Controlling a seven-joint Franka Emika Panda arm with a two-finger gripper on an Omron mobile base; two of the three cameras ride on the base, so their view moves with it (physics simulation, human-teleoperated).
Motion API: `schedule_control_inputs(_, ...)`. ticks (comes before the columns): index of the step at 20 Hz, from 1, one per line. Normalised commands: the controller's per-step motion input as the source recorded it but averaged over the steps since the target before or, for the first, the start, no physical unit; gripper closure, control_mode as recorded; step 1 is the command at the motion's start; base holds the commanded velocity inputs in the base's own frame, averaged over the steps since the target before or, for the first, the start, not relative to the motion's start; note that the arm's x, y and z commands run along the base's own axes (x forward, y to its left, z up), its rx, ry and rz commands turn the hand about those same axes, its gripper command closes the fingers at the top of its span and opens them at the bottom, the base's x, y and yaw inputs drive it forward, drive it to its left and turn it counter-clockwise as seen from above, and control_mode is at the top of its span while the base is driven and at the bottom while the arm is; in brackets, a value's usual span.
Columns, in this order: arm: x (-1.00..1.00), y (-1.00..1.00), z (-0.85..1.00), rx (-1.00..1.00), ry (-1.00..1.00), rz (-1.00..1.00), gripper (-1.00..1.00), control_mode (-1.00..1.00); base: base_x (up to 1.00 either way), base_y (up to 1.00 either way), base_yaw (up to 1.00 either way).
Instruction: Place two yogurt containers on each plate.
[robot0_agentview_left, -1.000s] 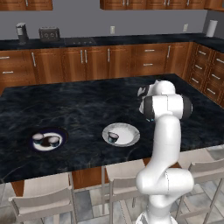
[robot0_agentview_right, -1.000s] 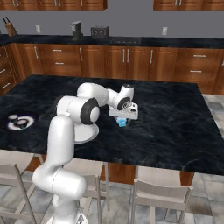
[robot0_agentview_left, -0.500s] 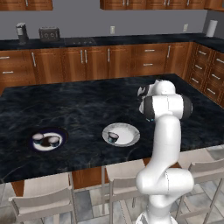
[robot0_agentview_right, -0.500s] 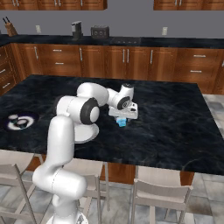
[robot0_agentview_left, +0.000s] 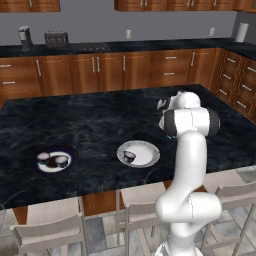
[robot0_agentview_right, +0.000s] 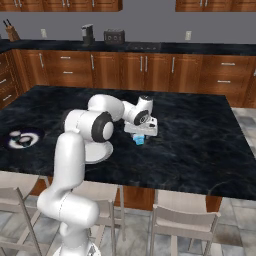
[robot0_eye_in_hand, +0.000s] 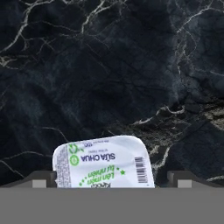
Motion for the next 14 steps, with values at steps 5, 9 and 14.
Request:
schedule_control_inputs(5, 0.00, 0.00, 0.07, 0.00, -0.03, 0.00, -1.00, -1.00, 0.00, 0.00, 0.00)
schedule_control_inputs(9, 0.00, 0.00, 0.03, 0.00, -0.04, 0.00, -1.00, -1.00, 0.00, 0.00, 0.00)
schedule_control_inputs(14, 0.00, 0.00, -0.10, 0.00, 0.00, 0.00, -1.00, -1.00, 0.00, 0.00, 0.00)
